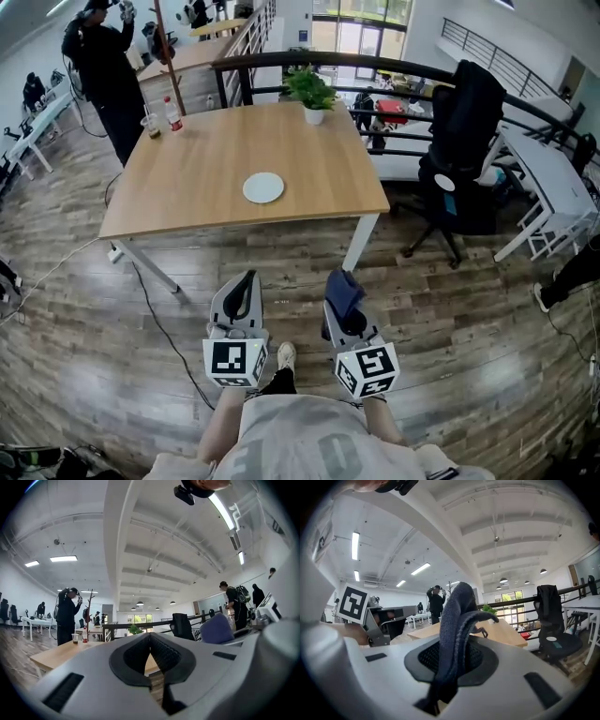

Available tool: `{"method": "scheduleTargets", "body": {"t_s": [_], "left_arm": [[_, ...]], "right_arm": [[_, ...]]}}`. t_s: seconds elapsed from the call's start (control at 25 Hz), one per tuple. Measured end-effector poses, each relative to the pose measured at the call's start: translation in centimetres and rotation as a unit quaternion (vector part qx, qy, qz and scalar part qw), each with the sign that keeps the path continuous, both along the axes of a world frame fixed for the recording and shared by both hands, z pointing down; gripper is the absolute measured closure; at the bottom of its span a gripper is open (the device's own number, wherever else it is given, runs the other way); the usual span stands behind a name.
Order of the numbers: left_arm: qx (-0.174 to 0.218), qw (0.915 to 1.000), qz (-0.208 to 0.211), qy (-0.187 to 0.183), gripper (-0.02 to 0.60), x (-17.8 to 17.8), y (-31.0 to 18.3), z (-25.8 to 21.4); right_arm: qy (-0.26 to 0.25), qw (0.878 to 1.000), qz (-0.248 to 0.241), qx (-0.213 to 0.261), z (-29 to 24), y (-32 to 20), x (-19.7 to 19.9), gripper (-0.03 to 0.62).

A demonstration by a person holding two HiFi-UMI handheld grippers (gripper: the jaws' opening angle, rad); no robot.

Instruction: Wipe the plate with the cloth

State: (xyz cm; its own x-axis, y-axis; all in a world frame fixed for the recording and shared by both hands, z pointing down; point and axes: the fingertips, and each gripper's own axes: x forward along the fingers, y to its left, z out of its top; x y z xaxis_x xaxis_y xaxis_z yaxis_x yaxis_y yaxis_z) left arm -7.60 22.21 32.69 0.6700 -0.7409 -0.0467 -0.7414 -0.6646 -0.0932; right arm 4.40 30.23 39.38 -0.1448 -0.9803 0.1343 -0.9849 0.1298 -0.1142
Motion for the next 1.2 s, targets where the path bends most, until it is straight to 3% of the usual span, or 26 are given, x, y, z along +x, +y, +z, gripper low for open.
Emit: {"method": "scheduleTargets", "body": {"t_s": [0.32, 0.64, 0.96, 1.2], "left_arm": [[-0.002, 0.9999, -0.015, -0.003, 0.574, -0.3, -9.3, -0.5], [0.012, 0.9993, -0.027, -0.024, 0.574, -1.7, -17.2, 0.2], [-0.023, 0.999, -0.038, -0.007, 0.574, -1.6, -22.6, 1.2], [-0.039, 0.9971, -0.066, 0.002, 0.574, -0.2, -29.2, 2.6]], "right_arm": [[-0.007, 1.0, 0.004, -0.007, -0.5, -10.2, 1.3, 0.537], [0.022, 0.999, -0.036, 0.007, -0.7, -18.3, -0.3, 0.537], [0.039, 0.999, -0.035, -0.005, -0.6, -23.2, 0.0, 0.537], [0.039, 0.998, -0.052, -0.017, 0.3, -30.1, 2.4, 0.537]]}}
